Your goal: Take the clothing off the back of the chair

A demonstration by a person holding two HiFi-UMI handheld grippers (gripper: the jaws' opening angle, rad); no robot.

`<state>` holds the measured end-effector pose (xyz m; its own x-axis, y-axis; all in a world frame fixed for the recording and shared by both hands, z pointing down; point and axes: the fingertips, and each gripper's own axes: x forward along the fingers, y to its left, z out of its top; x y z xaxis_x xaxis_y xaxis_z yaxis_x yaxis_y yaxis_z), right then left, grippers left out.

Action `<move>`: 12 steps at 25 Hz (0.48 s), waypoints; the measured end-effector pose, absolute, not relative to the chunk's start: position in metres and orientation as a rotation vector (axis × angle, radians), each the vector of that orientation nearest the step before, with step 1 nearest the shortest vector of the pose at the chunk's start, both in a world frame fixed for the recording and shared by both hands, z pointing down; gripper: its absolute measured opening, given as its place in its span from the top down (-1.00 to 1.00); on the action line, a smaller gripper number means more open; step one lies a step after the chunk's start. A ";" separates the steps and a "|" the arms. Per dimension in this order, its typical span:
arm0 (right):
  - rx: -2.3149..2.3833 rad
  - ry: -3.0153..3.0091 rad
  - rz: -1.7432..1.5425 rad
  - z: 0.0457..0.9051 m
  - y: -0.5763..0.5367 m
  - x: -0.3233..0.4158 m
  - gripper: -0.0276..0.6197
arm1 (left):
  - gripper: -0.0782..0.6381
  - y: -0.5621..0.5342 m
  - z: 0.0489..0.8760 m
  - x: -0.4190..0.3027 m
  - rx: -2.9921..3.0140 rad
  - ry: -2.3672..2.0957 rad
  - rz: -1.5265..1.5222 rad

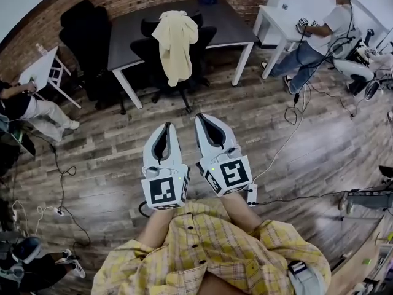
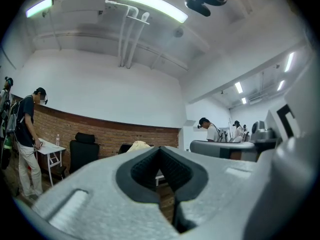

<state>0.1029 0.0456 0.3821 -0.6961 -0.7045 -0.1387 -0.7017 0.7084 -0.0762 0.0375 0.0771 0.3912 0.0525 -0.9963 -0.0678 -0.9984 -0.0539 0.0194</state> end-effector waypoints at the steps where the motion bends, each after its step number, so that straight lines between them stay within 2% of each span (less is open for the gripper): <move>1: -1.147 2.755 -0.024 0.381 0.038 0.098 0.91 | 0.78 0.070 0.391 0.033 -2.259 2.136 0.097; 12: -1.214 2.752 -0.022 0.370 -0.039 0.039 0.91 | 0.78 -0.012 0.381 -0.028 -2.319 2.104 0.119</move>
